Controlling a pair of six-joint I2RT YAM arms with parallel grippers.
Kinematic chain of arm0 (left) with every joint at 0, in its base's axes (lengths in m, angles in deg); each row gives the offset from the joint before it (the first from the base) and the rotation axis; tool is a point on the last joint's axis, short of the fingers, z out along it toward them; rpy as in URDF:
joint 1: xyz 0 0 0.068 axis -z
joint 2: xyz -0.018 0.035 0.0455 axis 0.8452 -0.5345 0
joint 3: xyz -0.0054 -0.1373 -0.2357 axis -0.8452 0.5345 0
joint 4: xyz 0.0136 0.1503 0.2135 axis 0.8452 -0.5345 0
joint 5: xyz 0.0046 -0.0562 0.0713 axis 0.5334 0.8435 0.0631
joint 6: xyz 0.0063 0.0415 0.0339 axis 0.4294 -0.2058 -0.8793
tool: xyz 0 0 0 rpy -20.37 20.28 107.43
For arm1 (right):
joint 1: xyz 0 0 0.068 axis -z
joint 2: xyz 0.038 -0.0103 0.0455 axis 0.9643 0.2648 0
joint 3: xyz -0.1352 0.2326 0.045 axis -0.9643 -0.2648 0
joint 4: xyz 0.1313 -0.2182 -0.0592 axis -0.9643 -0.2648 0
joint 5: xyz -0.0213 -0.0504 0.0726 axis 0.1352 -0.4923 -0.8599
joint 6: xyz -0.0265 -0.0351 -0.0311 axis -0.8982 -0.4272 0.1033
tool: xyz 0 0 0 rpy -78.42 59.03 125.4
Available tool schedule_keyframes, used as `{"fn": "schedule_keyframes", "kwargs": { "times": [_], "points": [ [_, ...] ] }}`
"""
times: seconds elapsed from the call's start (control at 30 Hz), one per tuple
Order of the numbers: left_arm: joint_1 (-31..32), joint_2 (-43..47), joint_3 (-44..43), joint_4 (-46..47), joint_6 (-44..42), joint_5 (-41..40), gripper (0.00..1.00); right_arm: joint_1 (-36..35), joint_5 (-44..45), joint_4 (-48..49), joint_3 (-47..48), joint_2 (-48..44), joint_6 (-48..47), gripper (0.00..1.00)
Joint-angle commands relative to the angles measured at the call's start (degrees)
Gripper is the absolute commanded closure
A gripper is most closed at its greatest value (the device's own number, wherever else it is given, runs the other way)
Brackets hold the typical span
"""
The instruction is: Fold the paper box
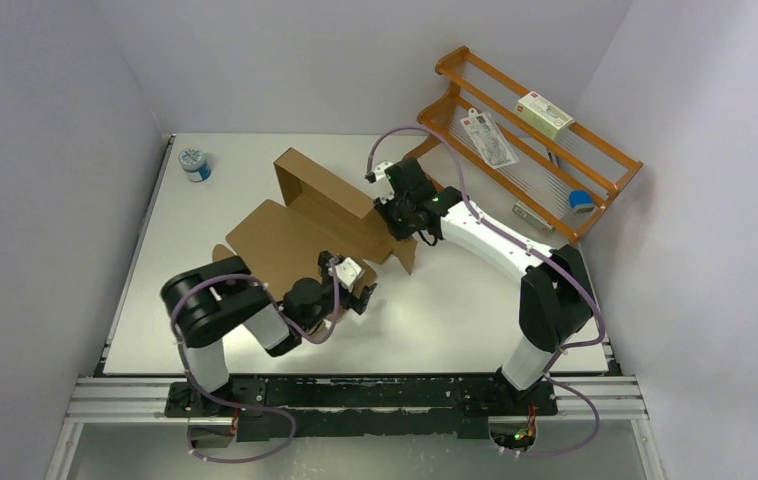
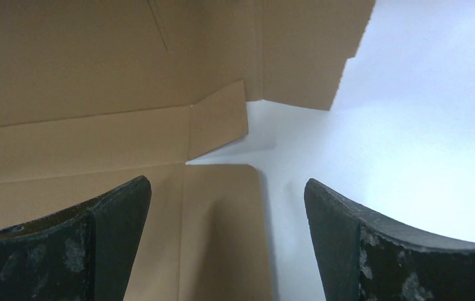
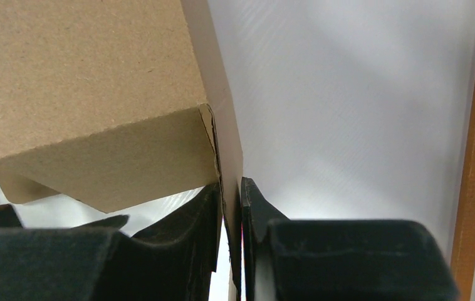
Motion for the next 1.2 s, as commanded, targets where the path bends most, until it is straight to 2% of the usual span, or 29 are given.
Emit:
{"fn": "schedule_keyframes", "kwargs": {
  "times": [0.0, 0.27, 0.63, 0.8, 1.0, 1.17],
  "points": [
    [1.3, -6.2, -4.7, 13.4, -2.9, -5.9, 0.03, -1.1, -1.2, -1.1, -0.1, 1.2, -1.1, 0.79],
    [1.6, -9.3, -12.4, 3.8, -3.7, -10.0, 0.04, -1.9, -2.2, -1.5, 0.2, 1.2, -1.3, 0.79],
    [1.6, -13.1, -12.6, 0.3, -3.2, -11.9, 0.06, -2.2, -2.5, -1.6, 0.2, 0.9, -1.7, 0.79],
    [1.6, -14.0, -16.6, -5.8, -2.2, -14.9, 0.08, -2.3, -2.5, -1.9, 0.4, 1.0, -1.8, 0.79],
    [1.1, -14.0, -18.6, -9.5, 1.9, -19.2, 0.18, -2.4, -2.7, -2.0, 0.1, 0.6, -2.0, 0.79],
    [-1.2, -13.0, -17.9, -11.2, 9.4, -18.7, 0.29, -2.4, -3.1, -2.0, -0.3, -0.2, -2.2, 0.79]
  ]
}}
